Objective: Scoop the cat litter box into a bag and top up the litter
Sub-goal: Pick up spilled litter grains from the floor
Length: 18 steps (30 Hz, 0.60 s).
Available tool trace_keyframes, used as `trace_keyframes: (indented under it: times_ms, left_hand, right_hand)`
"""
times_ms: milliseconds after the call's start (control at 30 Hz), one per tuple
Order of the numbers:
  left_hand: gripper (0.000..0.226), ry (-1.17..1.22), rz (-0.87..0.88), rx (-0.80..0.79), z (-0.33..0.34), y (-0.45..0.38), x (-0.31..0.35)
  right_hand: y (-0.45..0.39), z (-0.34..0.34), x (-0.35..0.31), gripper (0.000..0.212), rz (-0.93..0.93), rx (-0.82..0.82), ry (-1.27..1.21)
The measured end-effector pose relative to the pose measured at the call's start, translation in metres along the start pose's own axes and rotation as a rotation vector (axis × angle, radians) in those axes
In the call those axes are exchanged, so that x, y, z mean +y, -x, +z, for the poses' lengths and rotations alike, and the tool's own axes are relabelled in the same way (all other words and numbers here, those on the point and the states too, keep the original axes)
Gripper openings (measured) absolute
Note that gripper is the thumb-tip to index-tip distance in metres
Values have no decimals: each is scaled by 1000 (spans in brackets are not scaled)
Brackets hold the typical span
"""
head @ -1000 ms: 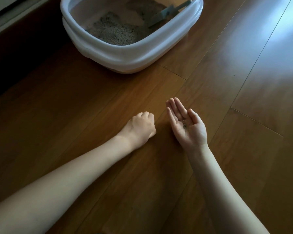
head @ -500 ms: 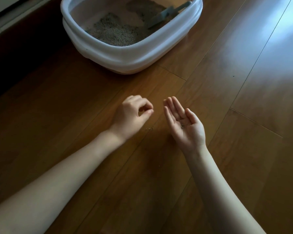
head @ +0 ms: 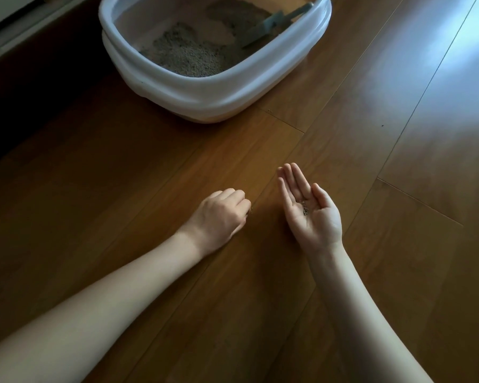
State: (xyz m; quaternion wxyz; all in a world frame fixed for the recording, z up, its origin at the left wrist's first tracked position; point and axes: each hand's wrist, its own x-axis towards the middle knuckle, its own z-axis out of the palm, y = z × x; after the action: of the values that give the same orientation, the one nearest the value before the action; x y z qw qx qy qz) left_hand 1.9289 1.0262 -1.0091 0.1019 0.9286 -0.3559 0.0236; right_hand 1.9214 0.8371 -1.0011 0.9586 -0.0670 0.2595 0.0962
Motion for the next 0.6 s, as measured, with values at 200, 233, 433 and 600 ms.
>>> trace_keyframes:
  times_ms: [200,233,433,600]
  left_hand:
    - [5,-21,-102,-56,4,-13,5]
    - [5,34,-128,-16,0,-15,6]
    - [23,198,-22,212,-35,-37,22]
    - [18,518,-234,318,-47,-27,0]
  right_hand:
    - [0,0,8,48,34,-2,61]
    - [-1,0,9,48,39,-1,65]
    - [-3,10,22,51,137,-24,194]
    - [-6,13,15,49,112,-45,103]
